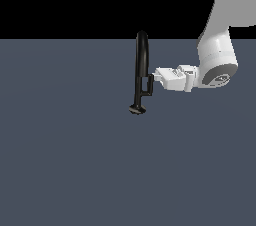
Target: Turn on the faucet by rotating a designated handle.
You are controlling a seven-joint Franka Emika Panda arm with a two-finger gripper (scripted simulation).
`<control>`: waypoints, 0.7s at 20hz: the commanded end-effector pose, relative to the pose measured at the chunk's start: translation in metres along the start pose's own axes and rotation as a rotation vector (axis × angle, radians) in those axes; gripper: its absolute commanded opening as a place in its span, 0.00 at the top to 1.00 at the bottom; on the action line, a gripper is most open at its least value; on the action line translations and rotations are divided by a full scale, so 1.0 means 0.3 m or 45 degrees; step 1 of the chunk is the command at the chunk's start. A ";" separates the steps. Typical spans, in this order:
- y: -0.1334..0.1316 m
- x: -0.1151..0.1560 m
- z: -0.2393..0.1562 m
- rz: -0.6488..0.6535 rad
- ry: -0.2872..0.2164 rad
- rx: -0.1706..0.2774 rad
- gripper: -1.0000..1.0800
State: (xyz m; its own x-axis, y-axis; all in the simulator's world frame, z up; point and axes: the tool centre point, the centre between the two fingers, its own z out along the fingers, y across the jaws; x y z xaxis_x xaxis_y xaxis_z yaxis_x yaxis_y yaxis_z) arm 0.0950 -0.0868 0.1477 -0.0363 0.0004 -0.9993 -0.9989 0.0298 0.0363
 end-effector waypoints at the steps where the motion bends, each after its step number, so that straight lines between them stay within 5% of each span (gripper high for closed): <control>1: 0.016 -0.005 0.000 0.000 0.000 0.000 1.00; 14: 0.100 -0.034 0.000 -0.001 -0.001 0.001 1.00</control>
State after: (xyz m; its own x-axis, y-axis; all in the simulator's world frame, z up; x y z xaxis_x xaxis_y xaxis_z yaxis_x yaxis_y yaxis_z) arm 0.0696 -0.0859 0.1587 -0.0318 -0.0017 -0.9995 -0.9989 0.0344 0.0317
